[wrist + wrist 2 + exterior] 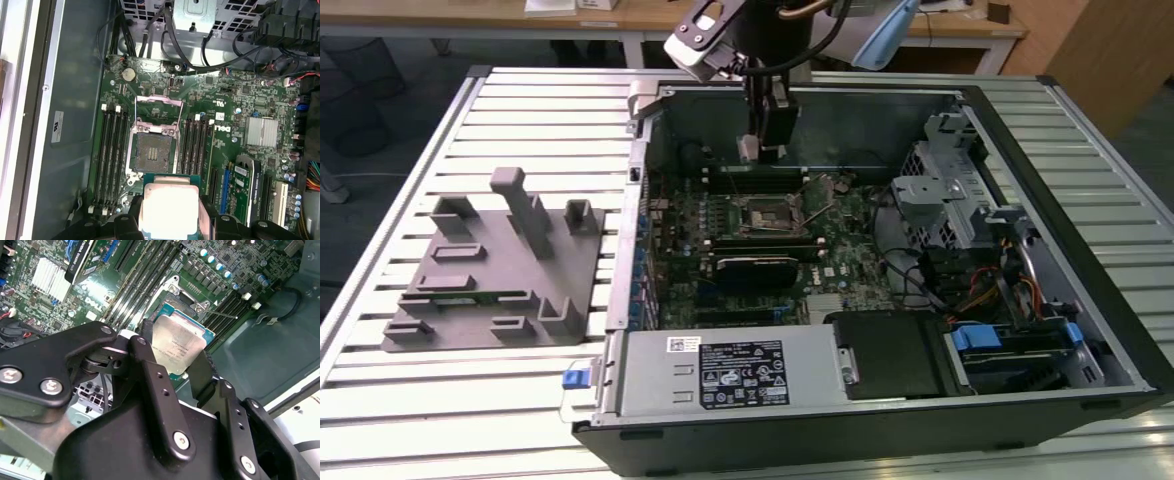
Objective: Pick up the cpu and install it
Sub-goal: 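Place the cpu into insertion slot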
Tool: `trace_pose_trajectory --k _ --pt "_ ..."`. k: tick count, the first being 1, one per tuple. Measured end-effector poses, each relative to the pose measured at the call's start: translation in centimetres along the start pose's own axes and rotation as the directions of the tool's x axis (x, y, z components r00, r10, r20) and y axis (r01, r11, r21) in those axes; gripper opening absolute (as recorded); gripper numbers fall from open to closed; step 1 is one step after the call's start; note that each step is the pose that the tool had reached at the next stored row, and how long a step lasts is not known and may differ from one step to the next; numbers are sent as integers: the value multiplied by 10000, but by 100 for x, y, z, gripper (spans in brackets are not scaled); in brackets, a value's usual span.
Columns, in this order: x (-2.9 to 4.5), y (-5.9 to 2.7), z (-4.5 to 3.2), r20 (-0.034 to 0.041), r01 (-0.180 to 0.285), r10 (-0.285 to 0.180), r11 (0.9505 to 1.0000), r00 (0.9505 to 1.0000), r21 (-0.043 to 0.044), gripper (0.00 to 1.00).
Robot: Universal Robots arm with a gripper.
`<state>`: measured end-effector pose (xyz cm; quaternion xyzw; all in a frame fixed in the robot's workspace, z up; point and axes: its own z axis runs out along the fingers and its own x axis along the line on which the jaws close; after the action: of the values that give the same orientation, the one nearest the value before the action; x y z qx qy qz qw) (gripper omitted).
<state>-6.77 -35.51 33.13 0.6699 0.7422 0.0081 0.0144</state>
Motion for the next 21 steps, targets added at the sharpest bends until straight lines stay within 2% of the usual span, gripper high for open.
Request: trace_pose_trajectory --k 5,13,21 --pt "6 -1 13 -2 0 0 10000 10000 -2 53" --pt "106 26 143 0 0 0 10000 10000 1 53" --pt "110 46 254 9 -307 307 9995 9995 5 53"
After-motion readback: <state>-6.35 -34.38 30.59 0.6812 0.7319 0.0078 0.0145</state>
